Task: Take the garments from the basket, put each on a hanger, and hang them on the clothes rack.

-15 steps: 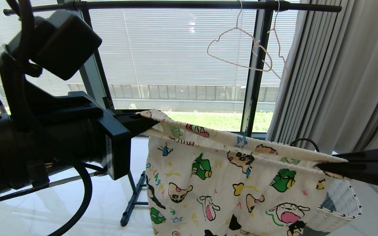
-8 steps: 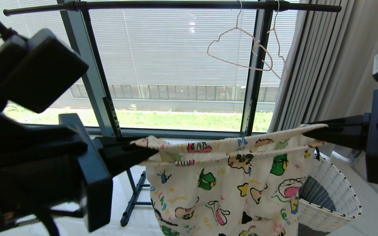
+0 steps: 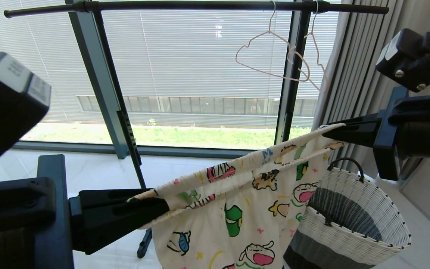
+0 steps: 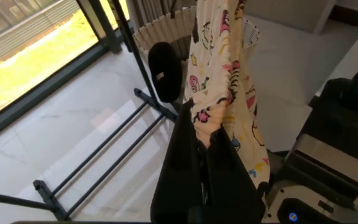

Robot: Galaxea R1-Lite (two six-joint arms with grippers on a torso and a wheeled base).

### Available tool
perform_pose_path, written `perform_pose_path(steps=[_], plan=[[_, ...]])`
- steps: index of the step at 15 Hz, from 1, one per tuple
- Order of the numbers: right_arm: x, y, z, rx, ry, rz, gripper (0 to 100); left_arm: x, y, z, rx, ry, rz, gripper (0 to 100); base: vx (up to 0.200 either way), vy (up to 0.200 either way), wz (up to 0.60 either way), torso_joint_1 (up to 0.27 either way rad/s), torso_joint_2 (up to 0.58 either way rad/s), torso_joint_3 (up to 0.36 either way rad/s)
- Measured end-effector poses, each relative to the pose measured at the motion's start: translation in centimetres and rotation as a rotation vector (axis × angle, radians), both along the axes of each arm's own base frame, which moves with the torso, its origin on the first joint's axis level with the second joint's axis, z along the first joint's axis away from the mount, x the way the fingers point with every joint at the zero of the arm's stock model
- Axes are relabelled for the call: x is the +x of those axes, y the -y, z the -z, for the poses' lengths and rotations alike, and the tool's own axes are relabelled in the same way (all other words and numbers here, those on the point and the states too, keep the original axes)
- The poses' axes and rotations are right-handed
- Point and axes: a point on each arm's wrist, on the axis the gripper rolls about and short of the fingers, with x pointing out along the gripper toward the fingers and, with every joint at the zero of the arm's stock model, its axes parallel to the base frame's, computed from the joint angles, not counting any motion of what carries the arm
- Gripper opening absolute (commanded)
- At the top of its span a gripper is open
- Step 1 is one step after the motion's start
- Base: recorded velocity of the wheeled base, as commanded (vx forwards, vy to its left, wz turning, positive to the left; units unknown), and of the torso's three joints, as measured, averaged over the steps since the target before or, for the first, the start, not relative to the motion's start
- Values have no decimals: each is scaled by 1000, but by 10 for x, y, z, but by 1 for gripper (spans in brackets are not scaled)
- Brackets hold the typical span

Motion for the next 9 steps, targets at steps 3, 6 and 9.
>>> perform_pose_path(steps=[3, 6, 9], plan=[[-7, 7, 6, -15, -21, 2, 0, 29, 2, -14, -93, 106, -128, 0, 0, 0, 0, 0, 0, 0], [-12, 12, 9, -22, -27, 5, 100, 40, 5, -10, -73, 96, -160, 0, 0, 0, 0, 0, 0, 0], [-15, 15, 9, -25, -33, -1, 100, 43, 7, -6, -59, 89, -169, 0, 0, 0, 0, 0, 0, 0]])
